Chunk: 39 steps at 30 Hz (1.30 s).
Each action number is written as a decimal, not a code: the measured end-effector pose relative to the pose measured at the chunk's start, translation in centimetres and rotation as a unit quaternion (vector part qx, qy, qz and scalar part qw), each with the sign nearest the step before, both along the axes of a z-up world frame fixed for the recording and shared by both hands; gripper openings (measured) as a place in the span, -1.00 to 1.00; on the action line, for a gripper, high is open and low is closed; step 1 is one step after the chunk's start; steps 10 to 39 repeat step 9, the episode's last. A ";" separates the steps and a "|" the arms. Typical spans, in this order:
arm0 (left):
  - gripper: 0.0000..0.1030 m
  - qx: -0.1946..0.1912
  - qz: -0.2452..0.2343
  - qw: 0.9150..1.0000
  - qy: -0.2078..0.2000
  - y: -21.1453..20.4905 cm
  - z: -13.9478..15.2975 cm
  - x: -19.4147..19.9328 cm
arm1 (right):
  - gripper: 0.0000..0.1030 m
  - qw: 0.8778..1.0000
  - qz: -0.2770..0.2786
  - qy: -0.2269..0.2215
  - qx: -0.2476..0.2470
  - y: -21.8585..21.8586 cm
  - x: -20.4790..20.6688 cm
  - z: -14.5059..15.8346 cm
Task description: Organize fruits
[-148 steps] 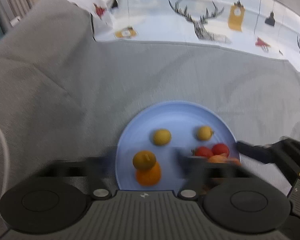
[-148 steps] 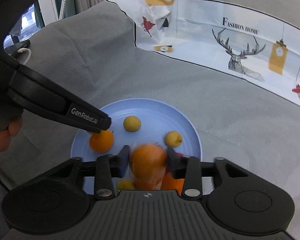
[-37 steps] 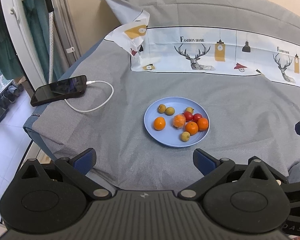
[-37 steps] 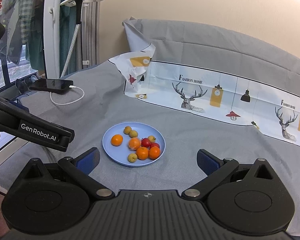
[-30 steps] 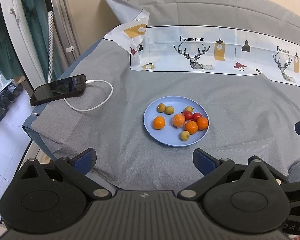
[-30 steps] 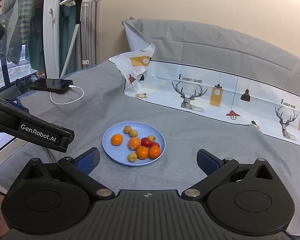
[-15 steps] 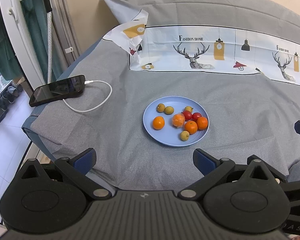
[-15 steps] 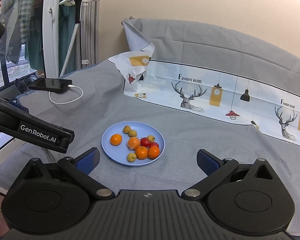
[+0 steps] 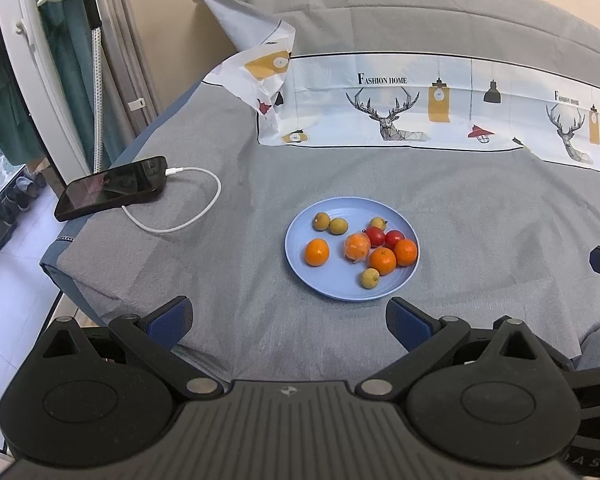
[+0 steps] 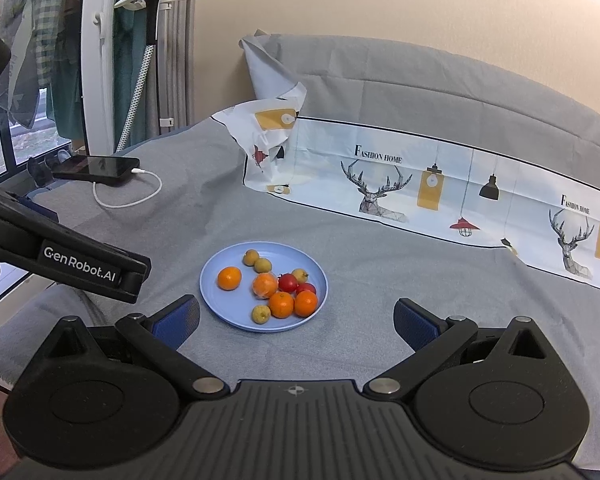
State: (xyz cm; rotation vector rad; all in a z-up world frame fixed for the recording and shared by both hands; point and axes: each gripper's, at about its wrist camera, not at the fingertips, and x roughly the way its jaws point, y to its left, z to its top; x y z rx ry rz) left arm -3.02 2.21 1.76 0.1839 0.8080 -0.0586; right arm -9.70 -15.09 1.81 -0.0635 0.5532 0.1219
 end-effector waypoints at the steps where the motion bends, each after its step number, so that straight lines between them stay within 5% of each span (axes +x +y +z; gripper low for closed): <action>1: 0.99 -0.001 0.000 1.000 0.001 0.0 0.0 0.1 | 0.99 1.000 -0.001 0.000 0.000 0.0 0.1 0.0; 39: 0.99 0.001 0.008 1.000 0.003 0.1 -0.2 0.8 | 0.99 1.000 -0.004 0.008 0.007 -0.1 0.7 -0.1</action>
